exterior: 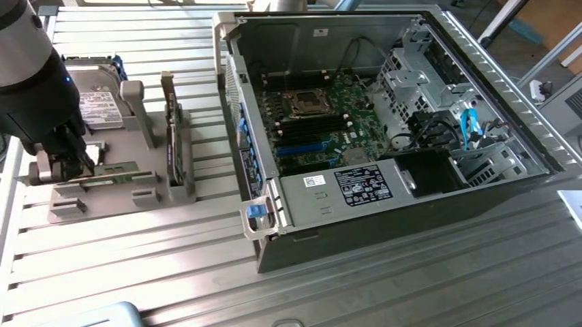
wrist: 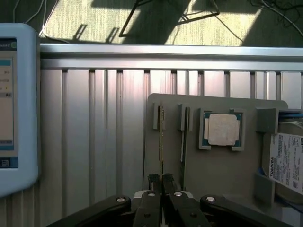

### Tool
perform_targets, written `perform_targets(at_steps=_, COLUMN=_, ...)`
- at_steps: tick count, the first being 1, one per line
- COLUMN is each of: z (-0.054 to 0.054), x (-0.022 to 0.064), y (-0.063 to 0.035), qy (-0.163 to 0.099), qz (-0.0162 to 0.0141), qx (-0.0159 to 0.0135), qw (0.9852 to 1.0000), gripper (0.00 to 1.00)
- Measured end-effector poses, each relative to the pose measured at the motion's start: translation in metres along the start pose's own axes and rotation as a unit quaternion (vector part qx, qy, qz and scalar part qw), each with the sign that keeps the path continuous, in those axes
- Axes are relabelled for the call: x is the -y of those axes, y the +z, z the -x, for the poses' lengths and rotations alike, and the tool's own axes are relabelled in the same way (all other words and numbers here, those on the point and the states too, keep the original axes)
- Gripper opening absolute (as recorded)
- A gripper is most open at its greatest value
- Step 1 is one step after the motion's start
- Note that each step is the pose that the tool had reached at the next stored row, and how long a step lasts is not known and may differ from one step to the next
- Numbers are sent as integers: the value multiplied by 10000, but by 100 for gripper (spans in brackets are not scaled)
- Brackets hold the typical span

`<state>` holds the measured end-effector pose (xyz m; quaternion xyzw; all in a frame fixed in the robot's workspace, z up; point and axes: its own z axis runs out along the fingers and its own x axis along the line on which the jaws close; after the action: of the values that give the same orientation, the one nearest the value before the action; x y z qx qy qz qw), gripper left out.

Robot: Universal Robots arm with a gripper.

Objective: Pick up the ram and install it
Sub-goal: 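Pick up the ram and move it above insertion slot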

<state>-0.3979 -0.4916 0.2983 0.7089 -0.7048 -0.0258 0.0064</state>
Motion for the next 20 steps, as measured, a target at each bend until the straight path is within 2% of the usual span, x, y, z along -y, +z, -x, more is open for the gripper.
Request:
perform_targets(at_steps=3, z=5, x=-8, y=-171, qy=0, qz=0, qx=0, qw=10000, gripper=13)
perform_targets(at_steps=9, z=11, x=-17, y=-381, qy=0, qz=0, qx=0, qw=10000, gripper=13)
perform_targets(at_steps=14, z=18, x=-30, y=-649, qy=0, qz=0, qx=0, qw=10000, gripper=13)
perform_targets(at_steps=18, z=21, x=-35, y=-761, qy=0, qz=0, qx=0, qw=10000, gripper=13)
perform_targets(at_steps=20, z=24, x=-40, y=-878, qy=0, qz=1, qx=-1, qw=10000, gripper=13)
